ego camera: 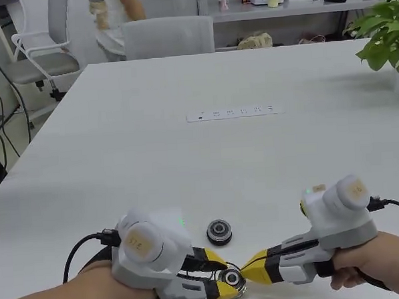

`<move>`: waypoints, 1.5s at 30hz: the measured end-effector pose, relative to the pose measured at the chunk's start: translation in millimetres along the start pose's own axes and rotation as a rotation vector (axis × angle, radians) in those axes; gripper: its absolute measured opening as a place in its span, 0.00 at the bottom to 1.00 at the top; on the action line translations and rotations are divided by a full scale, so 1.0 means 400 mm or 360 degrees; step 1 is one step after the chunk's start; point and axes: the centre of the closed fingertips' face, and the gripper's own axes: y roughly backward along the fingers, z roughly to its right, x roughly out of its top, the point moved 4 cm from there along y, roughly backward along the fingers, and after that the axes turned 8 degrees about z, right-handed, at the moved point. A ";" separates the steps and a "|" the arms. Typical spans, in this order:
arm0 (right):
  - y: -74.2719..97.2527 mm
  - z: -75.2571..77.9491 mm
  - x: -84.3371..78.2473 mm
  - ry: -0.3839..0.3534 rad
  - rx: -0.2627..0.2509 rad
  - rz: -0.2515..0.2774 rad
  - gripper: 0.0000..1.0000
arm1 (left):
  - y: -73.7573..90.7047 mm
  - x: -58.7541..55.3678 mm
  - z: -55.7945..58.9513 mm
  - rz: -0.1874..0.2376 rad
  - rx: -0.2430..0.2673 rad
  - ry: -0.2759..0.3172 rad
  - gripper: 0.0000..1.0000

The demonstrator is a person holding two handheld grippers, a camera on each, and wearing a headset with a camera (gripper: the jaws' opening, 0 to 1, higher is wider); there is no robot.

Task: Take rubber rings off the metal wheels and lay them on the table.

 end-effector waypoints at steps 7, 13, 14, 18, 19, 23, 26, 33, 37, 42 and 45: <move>0.001 0.000 0.003 -0.0008 0.0007 0.0010 0.00 | 0.020 0.014 0.013 0.0031 -0.0019 -0.0012 0.23; 0.002 -0.001 0.004 -0.0014 0.0010 0.0013 0.00 | 0.039 0.027 0.009 0.0070 0.0009 -0.0003 0.26; 0.002 -0.001 0.004 -0.0014 0.0011 0.0014 0.00 | 0.042 0.030 0.009 0.0080 0.0011 0.0003 0.27; 0.002 -0.002 0.005 -0.0017 0.0014 0.0016 0.00 | 0.055 0.040 0.009 0.0110 0.0029 0.0011 0.29; 0.003 -0.002 0.006 -0.0016 0.0014 0.0017 0.00 | 0.060 0.043 0.009 0.0123 0.0036 0.0014 0.29; 0.004 -0.004 0.009 -0.0018 0.0016 0.0023 0.00 | 0.075 0.052 0.005 0.0159 0.0062 0.0028 0.31; 0.005 -0.005 0.012 -0.0018 0.0018 0.0027 0.00 | 0.086 0.056 0.004 0.0174 0.0075 0.0039 0.34; 0.008 -0.007 0.015 -0.0021 0.0020 0.0031 0.00 | 0.114 0.058 0.000 0.0206 0.0115 0.0052 0.38; 0.010 -0.007 0.024 -0.0026 0.0013 0.0050 0.00 | 0.134 0.052 -0.006 0.0213 0.0148 0.0049 0.39; 0.010 -0.008 0.032 -0.0033 0.0009 0.0066 0.00 | 0.165 0.037 -0.019 0.0226 0.0206 0.0081 0.41; 0.008 -0.007 0.038 -0.0033 0.0007 0.0073 0.00 | 0.183 0.027 -0.026 0.0232 0.0240 0.0098 0.41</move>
